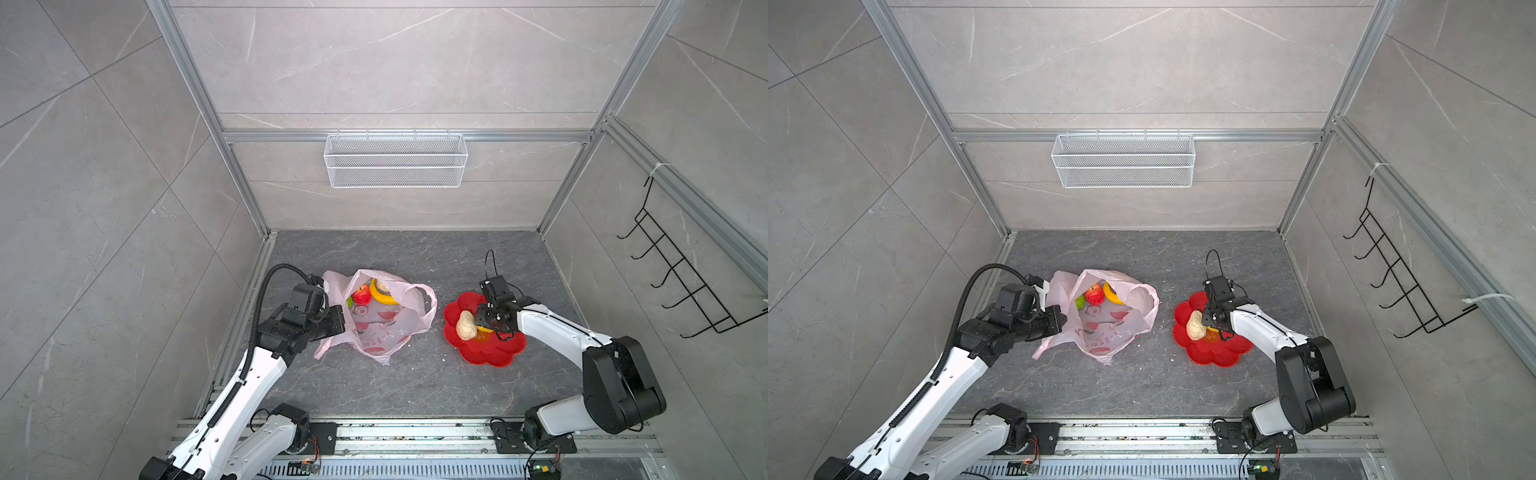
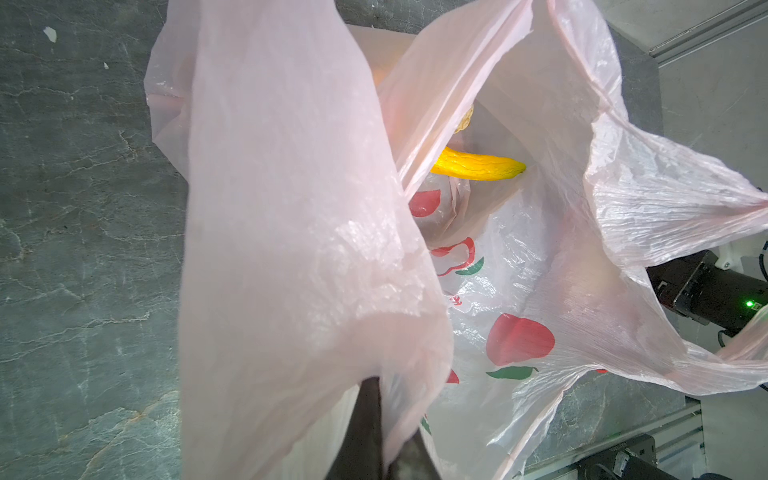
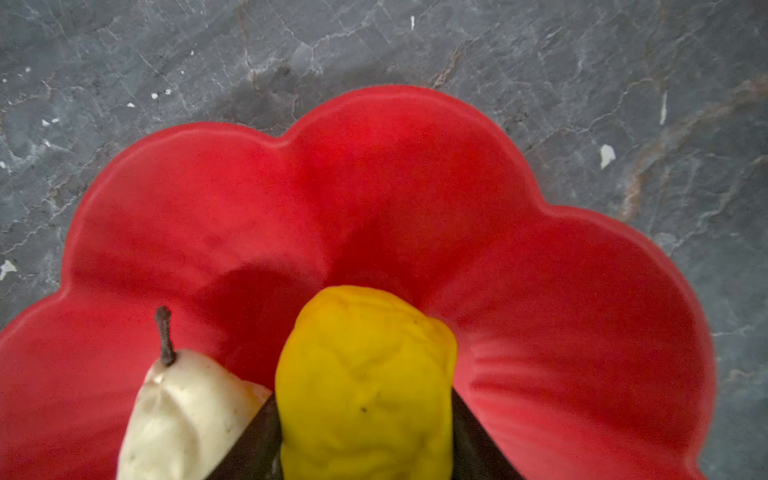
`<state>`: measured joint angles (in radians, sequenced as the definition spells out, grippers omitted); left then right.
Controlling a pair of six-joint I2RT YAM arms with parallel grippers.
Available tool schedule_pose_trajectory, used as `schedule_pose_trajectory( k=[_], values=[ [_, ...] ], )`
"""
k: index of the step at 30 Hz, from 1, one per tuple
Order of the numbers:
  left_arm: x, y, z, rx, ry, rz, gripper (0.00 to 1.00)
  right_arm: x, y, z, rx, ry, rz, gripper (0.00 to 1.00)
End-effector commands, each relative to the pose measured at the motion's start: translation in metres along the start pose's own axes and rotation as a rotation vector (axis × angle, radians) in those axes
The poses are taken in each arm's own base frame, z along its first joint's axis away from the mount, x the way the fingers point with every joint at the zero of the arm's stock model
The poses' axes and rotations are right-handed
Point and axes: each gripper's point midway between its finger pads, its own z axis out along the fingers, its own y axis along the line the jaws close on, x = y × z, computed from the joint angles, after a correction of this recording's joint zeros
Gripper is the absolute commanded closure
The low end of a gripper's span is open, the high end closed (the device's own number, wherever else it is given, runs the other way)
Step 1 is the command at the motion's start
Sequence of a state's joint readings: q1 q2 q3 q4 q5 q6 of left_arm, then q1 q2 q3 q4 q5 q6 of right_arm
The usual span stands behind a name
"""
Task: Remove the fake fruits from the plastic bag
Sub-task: 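Lower the lemon onto the red plate beside the pear and open the right gripper, then move the right gripper back into the bag over the fruits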
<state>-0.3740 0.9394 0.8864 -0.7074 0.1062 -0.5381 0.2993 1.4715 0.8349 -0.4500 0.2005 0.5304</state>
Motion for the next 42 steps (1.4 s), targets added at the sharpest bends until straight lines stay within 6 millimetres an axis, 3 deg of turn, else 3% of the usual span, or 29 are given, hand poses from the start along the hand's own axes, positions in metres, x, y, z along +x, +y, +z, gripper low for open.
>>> schedule_pose_trajectory(
  k=[1, 8, 14, 21, 27, 31, 35, 40, 42],
  values=[
    [-0.016, -0.01, -0.015, 0.024, -0.06, 0.027, 0.97, 0.002, -0.002, 0.005, 0.01, 0.011, 0.007, 0.46],
    [-0.016, -0.01, -0.018, 0.024, -0.065, 0.029, 0.96, 0.003, -0.003, 0.005, 0.013, 0.015, 0.016, 0.42],
    [-0.016, -0.01, -0.019, 0.026, -0.069, 0.031, 0.96, -0.003, -0.003, -0.008, 0.005, -0.002, 0.011, 0.35],
    [-0.017, -0.011, -0.019, 0.034, -0.071, 0.031, 0.96, -0.013, -0.004, -0.033, -0.007, -0.034, 0.003, 0.3],
    [-0.015, -0.012, -0.019, 0.034, -0.059, 0.037, 0.96, -0.018, -0.006, -0.067, -0.011, -0.073, -0.029, 0.29],
    [-0.007, -0.008, -0.021, 0.017, -0.021, 0.041, 0.96, -0.027, 0.021, -0.112, -0.099, -0.187, -0.12, 0.32],
    [0.004, -0.001, -0.023, -0.01, 0.025, 0.047, 0.96, -0.033, 0.064, -0.168, -0.215, -0.313, -0.225, 0.35],
    [0.015, 0.007, -0.026, -0.044, 0.059, 0.041, 0.96, -0.026, 0.131, -0.216, -0.358, -0.397, -0.376, 0.4],
    [0.018, 0.011, -0.025, -0.059, 0.066, 0.034, 0.96, -0.017, 0.166, -0.233, -0.427, -0.429, -0.457, 0.43]
  ],
)
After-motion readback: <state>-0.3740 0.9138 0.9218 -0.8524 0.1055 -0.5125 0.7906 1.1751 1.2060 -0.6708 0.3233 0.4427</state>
